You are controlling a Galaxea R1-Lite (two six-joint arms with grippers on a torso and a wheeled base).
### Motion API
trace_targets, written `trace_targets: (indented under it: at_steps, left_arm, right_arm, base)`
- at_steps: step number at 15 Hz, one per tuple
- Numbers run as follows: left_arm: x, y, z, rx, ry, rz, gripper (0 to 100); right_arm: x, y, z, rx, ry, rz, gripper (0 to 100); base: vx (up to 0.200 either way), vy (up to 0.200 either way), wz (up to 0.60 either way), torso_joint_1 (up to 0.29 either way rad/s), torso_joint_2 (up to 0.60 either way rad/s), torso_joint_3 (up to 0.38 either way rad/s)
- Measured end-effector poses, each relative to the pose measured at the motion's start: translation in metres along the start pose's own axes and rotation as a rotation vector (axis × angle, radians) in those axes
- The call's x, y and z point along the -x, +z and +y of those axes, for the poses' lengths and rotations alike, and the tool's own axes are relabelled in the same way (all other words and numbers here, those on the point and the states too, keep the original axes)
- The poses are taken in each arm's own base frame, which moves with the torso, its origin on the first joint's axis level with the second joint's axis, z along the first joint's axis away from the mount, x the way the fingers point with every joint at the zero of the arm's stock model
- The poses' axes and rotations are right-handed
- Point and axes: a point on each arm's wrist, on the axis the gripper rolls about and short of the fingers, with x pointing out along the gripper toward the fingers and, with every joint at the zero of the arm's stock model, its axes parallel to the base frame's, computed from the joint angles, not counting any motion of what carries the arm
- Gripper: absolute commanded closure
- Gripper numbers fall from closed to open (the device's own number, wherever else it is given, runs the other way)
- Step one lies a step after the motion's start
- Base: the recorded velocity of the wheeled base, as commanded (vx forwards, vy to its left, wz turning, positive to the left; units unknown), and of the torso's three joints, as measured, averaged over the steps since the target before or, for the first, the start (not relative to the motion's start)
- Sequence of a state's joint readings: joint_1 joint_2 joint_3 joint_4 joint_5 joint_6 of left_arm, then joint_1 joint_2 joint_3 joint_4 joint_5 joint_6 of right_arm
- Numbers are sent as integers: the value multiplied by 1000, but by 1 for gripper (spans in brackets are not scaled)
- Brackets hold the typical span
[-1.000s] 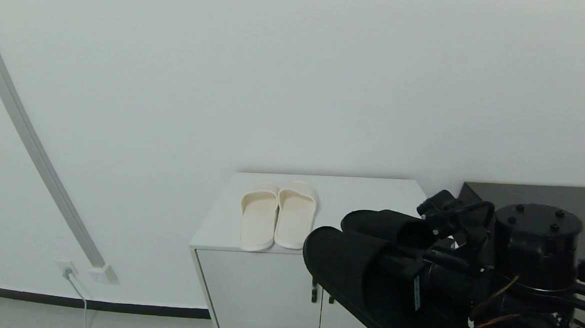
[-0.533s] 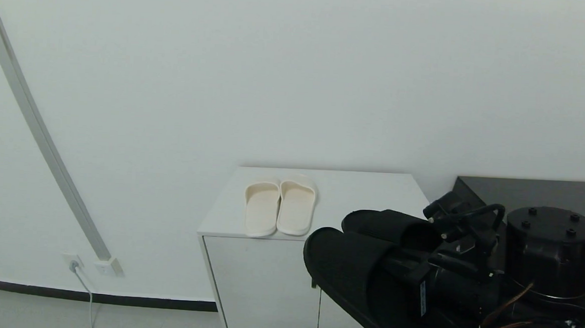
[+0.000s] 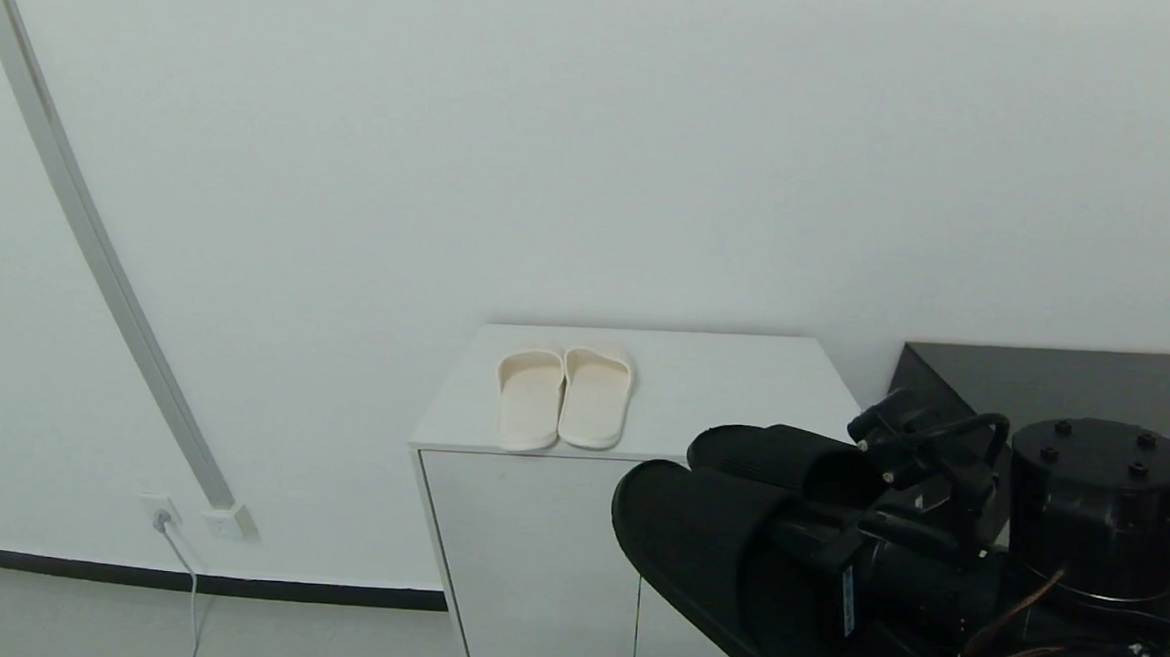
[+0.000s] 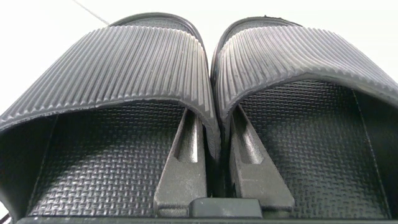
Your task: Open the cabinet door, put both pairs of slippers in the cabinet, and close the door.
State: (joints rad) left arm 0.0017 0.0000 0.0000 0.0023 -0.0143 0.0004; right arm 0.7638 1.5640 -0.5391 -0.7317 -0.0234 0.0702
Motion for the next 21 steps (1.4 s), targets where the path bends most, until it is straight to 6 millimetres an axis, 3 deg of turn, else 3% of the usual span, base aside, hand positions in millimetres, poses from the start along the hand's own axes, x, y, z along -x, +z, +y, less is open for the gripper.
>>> trace_targets:
  at_steps: [10, 15, 16, 21]
  left_arm:
    - [0, 0, 0, -1, 1, -1, 100]
    - [0, 0, 0, -3, 1, -1, 100]
    - [0, 0, 0, -2, 1, 0, 0]
    - [0, 0, 0, -2, 2, 0, 0]
  right_arm:
    - [-5, -5, -1, 0, -7, 22, 100]
    - [-6, -7, -1, 0, -8, 34, 100]
    - [-6, -8, -1, 0, -7, 35, 100]
    - [-6, -9, -1, 0, -8, 38, 100]
  base:
    - [0, 0, 0, 0, 0, 0]
    - [0, 0, 0, -137, 326, 177]
    - [0, 0, 0, -168, 383, 217]
    - [0, 0, 0, -205, 488, 281]
